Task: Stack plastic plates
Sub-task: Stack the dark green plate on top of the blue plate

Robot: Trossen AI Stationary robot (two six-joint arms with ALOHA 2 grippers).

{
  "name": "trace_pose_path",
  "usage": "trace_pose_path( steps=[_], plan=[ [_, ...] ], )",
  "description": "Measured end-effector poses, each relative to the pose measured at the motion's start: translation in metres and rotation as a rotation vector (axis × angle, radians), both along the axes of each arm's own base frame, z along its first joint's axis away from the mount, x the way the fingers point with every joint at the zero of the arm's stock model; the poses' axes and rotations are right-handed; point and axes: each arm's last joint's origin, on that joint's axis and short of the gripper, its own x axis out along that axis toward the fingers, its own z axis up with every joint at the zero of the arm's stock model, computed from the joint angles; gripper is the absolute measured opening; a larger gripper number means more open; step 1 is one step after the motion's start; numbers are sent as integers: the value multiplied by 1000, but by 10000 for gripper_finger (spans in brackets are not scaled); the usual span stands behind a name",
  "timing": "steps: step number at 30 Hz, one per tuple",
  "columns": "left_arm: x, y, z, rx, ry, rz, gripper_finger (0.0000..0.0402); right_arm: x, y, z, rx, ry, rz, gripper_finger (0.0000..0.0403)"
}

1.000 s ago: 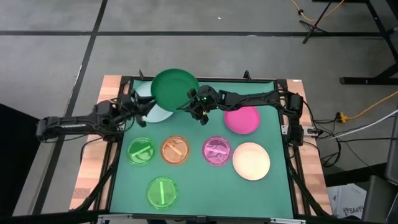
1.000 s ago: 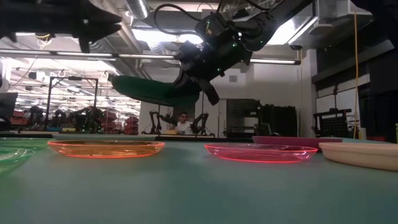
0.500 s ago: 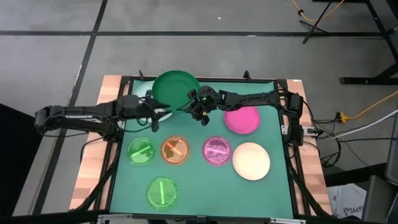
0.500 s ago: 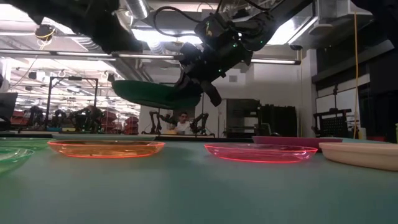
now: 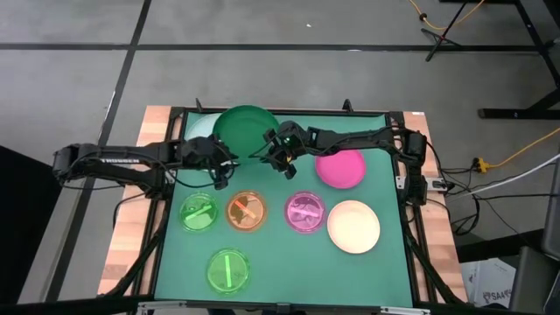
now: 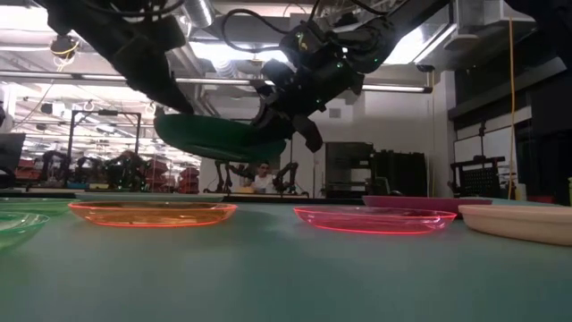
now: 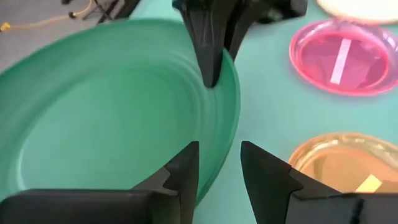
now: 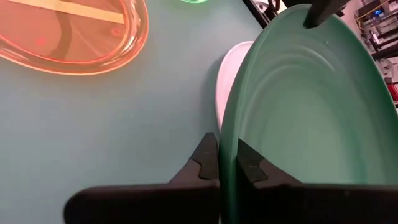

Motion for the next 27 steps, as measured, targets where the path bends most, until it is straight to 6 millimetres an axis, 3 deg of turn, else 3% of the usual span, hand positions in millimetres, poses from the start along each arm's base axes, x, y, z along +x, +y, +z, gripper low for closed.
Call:
trace_pose_path(
  steps=[14, 27],
  plan=[
    [6, 0, -12, -23, 85, -50, 110, 0, 3, 0, 44, -4, 62, 0],
    [7, -2, -13, -1, 101, -132, 8, 0, 2, 1, 33, -16, 64, 7]
  ],
)
